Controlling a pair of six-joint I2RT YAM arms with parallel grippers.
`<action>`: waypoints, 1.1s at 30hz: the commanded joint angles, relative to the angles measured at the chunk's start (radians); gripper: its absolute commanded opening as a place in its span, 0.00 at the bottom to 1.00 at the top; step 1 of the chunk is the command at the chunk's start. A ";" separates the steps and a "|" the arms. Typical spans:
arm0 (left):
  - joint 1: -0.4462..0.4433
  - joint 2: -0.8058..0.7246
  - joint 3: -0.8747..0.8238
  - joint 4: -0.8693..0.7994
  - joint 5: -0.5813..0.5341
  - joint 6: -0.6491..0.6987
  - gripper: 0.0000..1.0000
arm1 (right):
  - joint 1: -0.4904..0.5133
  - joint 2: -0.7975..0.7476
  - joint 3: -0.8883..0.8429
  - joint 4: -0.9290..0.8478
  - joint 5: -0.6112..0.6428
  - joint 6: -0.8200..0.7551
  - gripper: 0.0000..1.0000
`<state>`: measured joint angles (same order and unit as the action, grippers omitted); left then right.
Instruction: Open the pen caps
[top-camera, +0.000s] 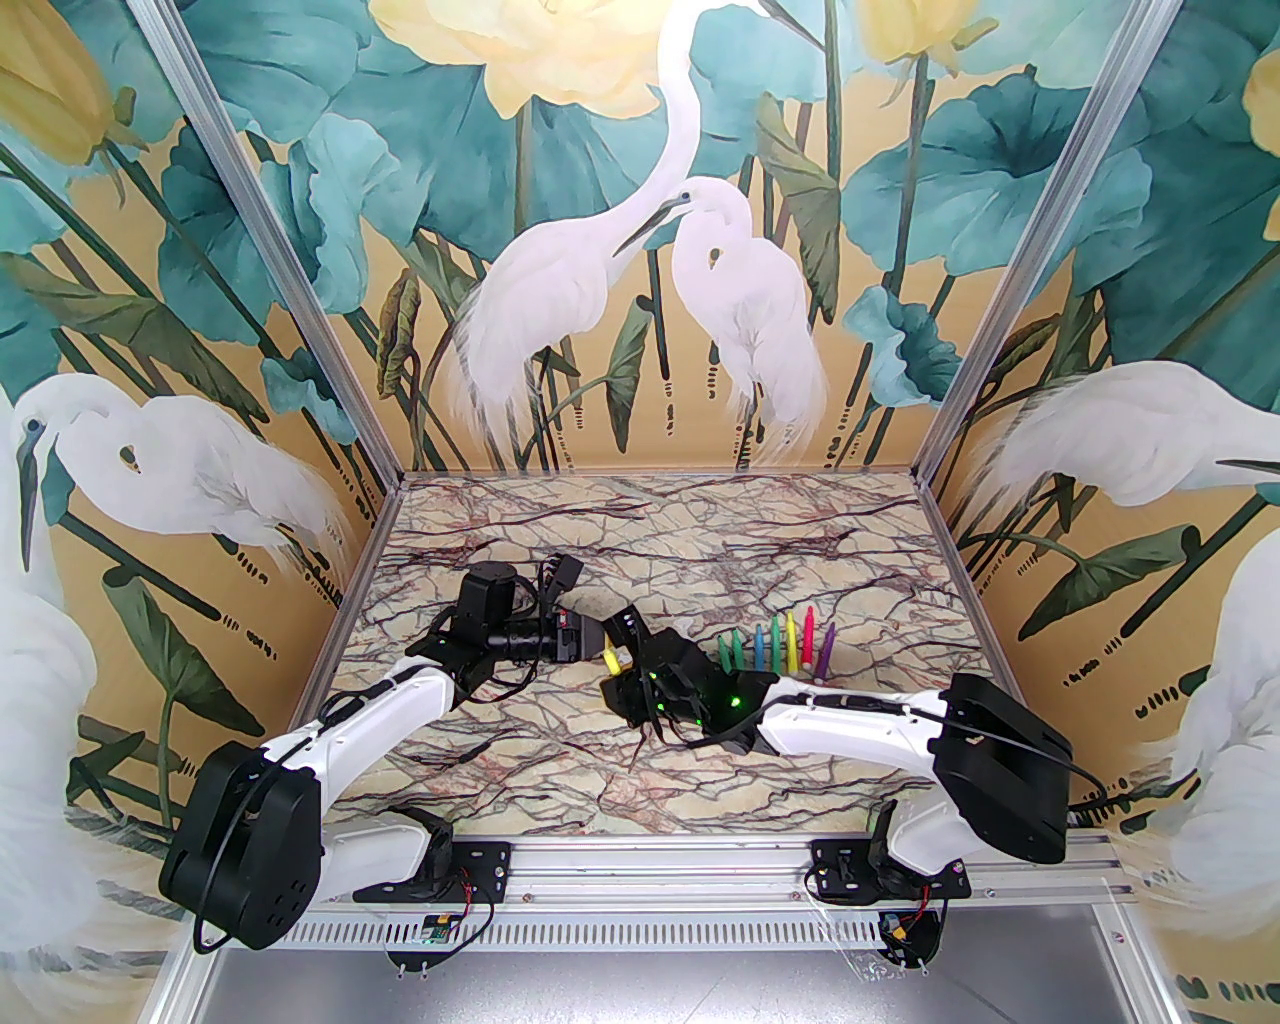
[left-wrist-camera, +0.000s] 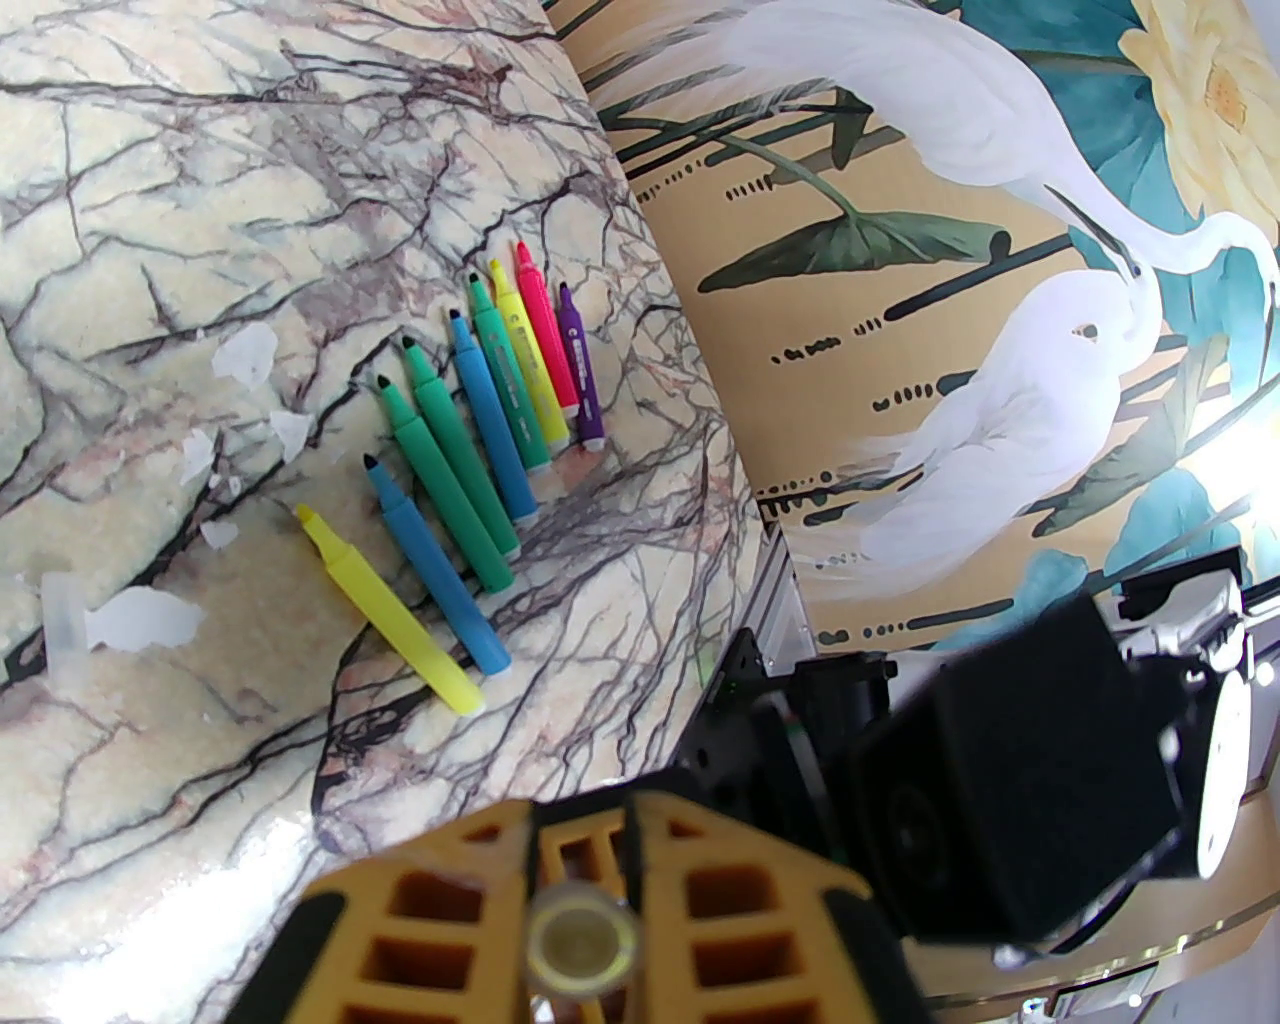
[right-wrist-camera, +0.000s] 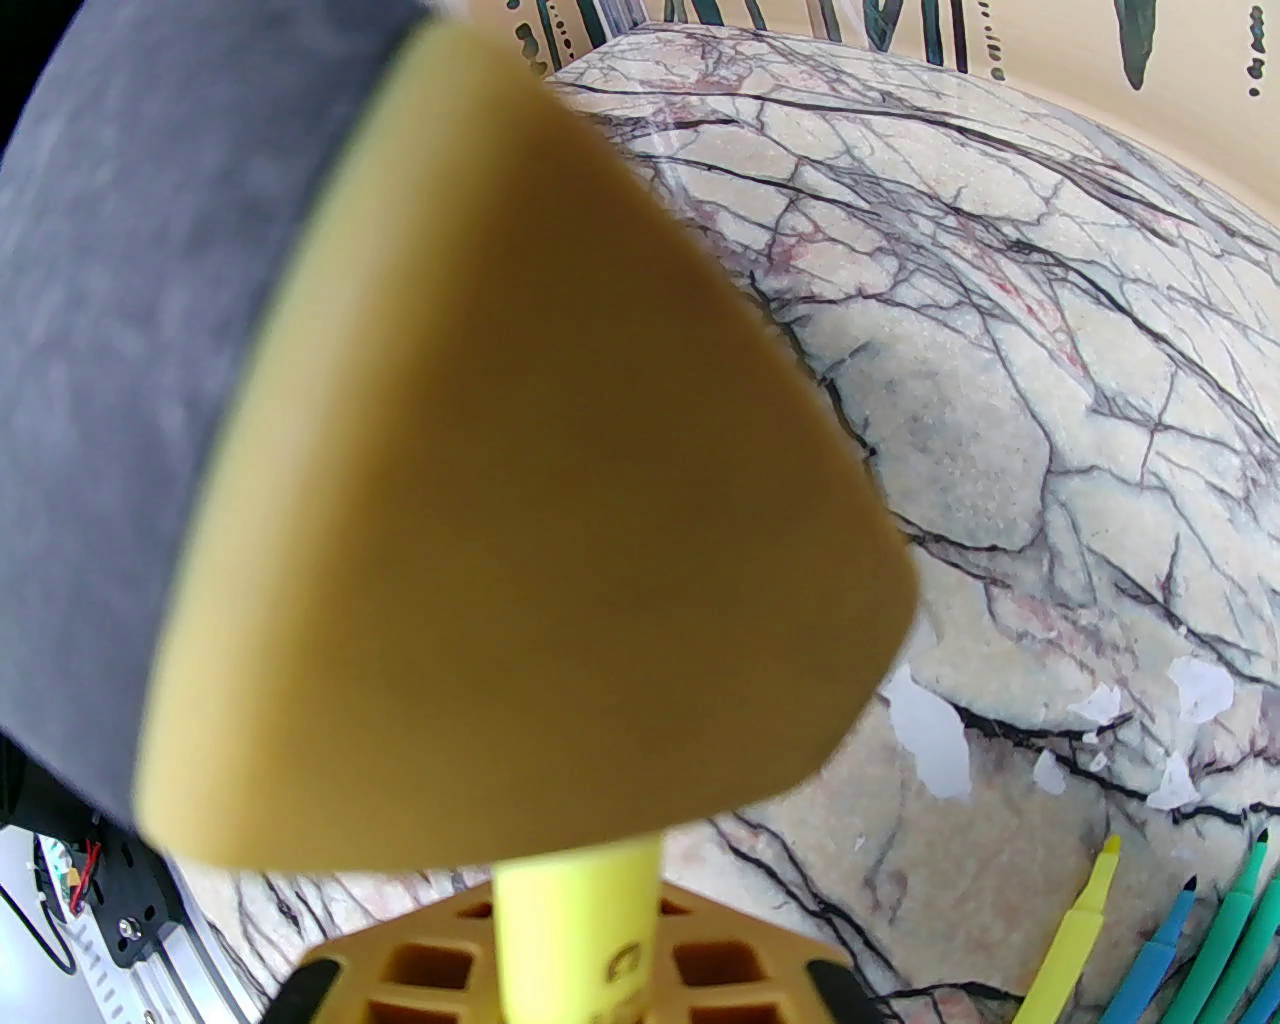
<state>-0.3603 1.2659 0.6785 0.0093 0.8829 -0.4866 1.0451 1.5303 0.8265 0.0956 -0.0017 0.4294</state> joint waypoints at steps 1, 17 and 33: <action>-0.005 -0.026 0.013 0.037 0.041 -0.024 0.07 | 0.003 -0.014 -0.019 0.011 -0.024 -0.006 0.11; 0.000 -0.085 0.080 -0.062 -0.209 -0.024 0.00 | 0.003 -0.123 -0.155 -0.036 -0.041 -0.021 0.00; 0.024 0.051 0.175 -0.128 -0.242 -0.006 0.00 | 0.002 -0.285 -0.221 -0.142 0.122 0.024 0.00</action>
<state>-0.3393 1.2896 0.8013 -0.0628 0.6701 -0.5270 1.0462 1.2732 0.6132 0.0025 0.0383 0.4259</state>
